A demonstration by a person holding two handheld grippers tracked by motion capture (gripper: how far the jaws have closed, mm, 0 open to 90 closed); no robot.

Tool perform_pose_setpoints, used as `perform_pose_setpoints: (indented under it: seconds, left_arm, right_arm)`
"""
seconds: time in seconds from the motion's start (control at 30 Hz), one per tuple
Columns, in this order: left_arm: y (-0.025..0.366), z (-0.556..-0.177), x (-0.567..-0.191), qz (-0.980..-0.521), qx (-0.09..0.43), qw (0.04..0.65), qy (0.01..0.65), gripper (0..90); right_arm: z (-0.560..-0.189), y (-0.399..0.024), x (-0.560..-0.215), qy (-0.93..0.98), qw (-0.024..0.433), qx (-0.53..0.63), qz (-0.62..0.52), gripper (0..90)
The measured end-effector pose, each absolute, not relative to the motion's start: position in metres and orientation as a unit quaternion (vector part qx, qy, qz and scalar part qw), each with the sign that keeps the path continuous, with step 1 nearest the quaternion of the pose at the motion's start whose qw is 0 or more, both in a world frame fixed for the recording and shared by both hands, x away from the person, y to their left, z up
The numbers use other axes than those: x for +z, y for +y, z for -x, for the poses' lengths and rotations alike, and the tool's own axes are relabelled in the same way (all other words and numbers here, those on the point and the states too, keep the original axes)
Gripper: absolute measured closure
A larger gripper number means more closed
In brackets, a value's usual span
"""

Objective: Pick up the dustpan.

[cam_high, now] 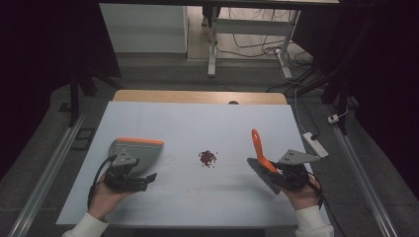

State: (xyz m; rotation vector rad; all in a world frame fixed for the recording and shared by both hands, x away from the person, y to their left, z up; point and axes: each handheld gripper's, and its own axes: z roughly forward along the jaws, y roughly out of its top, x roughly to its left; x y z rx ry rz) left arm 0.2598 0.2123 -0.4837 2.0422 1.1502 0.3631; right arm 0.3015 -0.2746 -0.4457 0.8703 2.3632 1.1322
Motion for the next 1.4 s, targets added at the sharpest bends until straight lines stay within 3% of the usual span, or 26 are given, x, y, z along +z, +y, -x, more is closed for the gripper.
perform_pose_setpoints:
  seconds: [0.77, 1.4]
  left_arm:
    - [0.205, -0.258, -0.475, -0.806, 0.138, 0.36, 0.449, 15.9]
    - [0.206, -0.261, -0.449, -0.795, 0.151, 0.313, 0.497, 15.3]
  right_arm:
    - [-0.3, -0.274, -0.444, 0.839, 0.197, 0.401, -0.311, 70.2]
    - [-0.299, -0.28, -0.438, 0.832, 0.201, 0.413, -0.312, 70.2]
